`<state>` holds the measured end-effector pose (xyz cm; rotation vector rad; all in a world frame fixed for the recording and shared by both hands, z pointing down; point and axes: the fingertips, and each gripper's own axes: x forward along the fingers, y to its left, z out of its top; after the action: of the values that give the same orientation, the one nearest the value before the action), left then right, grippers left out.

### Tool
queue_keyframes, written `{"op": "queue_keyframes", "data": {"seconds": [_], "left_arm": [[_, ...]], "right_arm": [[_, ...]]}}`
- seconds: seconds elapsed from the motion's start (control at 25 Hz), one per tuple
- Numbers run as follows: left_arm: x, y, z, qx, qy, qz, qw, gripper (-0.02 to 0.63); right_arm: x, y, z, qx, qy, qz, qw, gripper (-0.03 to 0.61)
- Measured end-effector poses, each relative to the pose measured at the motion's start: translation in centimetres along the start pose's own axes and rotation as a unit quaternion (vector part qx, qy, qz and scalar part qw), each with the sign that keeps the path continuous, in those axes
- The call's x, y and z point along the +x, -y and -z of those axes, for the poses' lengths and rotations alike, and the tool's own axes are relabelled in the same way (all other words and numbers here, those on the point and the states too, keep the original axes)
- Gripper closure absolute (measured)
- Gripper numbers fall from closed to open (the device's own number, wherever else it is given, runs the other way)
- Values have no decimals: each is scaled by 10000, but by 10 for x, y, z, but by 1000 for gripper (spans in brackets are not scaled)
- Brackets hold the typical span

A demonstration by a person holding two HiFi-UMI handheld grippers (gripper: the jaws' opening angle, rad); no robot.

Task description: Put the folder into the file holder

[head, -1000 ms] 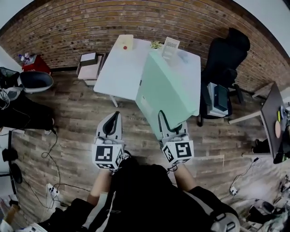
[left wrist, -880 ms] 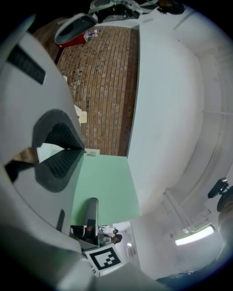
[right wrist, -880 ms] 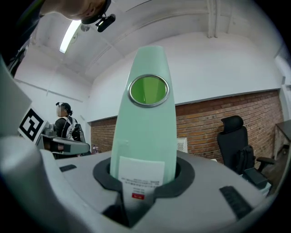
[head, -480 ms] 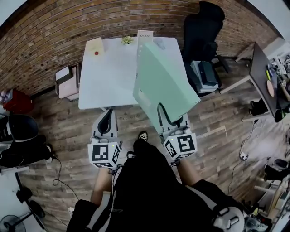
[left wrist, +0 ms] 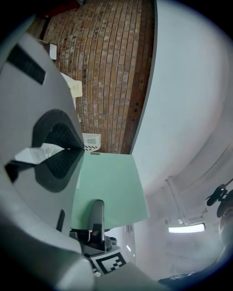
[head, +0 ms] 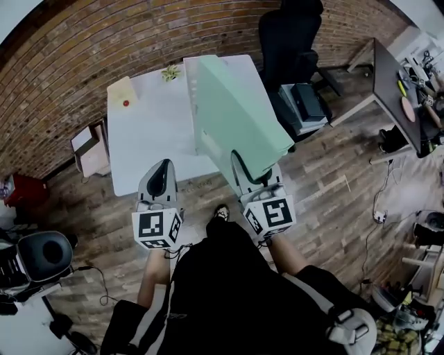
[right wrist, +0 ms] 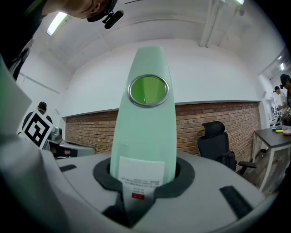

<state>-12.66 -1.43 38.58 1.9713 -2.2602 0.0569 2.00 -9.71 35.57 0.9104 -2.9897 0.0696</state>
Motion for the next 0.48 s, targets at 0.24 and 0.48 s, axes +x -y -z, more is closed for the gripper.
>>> {"op": "queue_keyframes", "data": {"seconds": [0.24, 0.48], "left_arm": [[42, 3, 6, 114, -271, 287, 9992, 593], [76, 1, 5, 171, -306, 455, 9983, 594]], "right_arm": [[21, 16, 6, 166, -40, 99, 9998, 430], [37, 27, 10, 244, -51, 157, 9996, 430]]}}
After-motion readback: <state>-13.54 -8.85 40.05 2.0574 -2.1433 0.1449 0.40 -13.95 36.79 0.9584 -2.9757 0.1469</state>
